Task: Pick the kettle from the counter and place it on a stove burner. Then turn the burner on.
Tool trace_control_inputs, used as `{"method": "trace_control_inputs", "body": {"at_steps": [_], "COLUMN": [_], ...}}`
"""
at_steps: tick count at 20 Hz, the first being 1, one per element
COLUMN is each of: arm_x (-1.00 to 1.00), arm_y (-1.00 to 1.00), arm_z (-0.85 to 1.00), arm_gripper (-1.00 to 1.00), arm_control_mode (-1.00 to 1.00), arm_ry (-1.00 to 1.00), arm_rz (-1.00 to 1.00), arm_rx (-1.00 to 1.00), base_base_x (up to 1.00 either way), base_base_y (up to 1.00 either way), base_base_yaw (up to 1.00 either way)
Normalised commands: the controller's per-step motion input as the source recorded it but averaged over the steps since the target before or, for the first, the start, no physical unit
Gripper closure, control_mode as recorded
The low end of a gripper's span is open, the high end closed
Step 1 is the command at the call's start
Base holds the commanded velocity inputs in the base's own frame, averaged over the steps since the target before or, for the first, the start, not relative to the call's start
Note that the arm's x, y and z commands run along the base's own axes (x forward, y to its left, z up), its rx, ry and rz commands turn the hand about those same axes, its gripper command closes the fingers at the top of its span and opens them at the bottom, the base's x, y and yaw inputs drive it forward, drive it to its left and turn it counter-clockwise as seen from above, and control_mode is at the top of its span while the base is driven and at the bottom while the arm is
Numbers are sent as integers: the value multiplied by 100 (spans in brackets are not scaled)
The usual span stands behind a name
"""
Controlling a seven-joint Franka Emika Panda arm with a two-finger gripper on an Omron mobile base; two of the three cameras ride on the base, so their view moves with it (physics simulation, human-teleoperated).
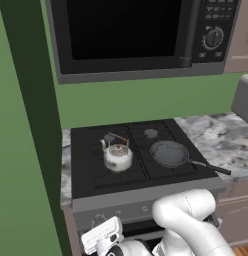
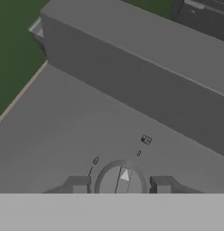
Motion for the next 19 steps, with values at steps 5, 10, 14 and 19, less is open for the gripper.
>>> {"method": "trace_control_inputs", "body": {"at_steps": [5, 10, 14, 19], "arm_x": [-14, -3, 0, -3], "arm_y": [3, 0, 0, 1], "arm_z": [-11, -29, -36, -35], "arm_gripper": [100, 100, 100, 100], "arm_control_mode": [-100, -100, -100, -100], "arm_ry": [5, 17, 26, 28], "arm_rz": [35, 42, 41, 41], "arm_rx": [-17, -19, -18, -19], "base_base_x": [0, 0, 0, 0], "base_base_y": [0, 0, 0, 0], "base_base_yaw": [0, 0, 0, 0]}}
